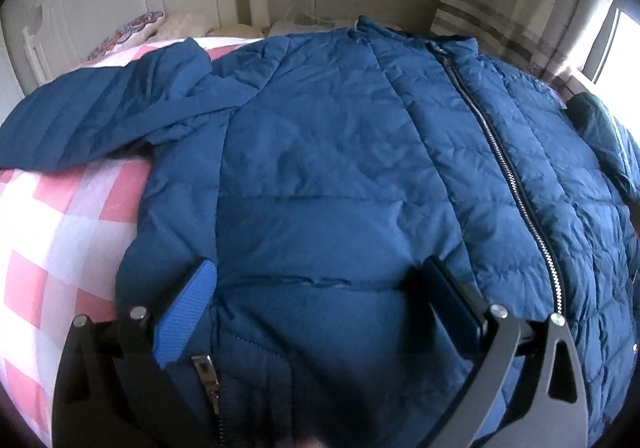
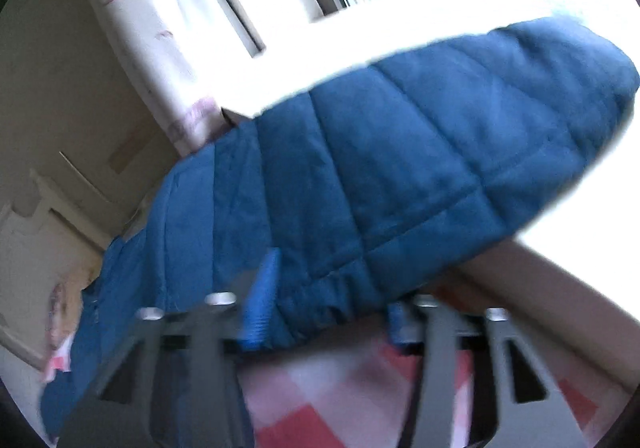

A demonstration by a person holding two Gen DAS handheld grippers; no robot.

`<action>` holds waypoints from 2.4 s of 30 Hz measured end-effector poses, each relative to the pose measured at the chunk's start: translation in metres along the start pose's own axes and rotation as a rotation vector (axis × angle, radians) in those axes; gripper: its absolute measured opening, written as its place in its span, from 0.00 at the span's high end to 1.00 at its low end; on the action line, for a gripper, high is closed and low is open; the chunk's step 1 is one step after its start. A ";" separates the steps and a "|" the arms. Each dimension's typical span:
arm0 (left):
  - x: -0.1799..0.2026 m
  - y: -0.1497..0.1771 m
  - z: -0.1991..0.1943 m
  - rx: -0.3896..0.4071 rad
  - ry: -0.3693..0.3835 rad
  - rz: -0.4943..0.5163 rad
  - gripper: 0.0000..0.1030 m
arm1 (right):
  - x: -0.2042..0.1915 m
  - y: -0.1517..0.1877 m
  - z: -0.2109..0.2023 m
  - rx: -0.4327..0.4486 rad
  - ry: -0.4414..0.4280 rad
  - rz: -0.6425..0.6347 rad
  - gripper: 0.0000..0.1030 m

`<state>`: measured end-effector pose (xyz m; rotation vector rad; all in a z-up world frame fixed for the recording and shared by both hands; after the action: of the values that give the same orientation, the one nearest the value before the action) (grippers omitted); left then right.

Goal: Fold large clothes

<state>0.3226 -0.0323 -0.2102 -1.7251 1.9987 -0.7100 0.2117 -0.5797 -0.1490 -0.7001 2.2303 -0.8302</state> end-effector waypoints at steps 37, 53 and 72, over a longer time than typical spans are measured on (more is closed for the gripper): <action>-0.003 -0.002 -0.007 0.013 0.063 -0.033 0.02 | 0.037 0.101 -0.034 -0.374 -0.361 0.350 0.24; -0.004 -0.003 -0.007 0.018 0.074 -0.043 0.02 | -0.167 0.017 -0.074 0.258 -0.261 -0.326 0.74; -0.014 -0.010 -0.013 0.059 0.196 -0.159 0.02 | -0.295 0.102 -0.081 0.155 -0.560 -0.854 0.09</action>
<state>0.3246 -0.0185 -0.1939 -1.8575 1.9573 -1.0175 0.3184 -0.2886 -0.0609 -1.6188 1.3158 -1.0099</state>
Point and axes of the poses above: each gripper's, at about its wrist camera, not at the fingertips, and z roughly the way its jaws point, x to its right, y to its underside, the point moved 9 cm from there along z, roughly the way its jaws point, and after that the axes turned 3 degrees about x, right-handed, at the moved point
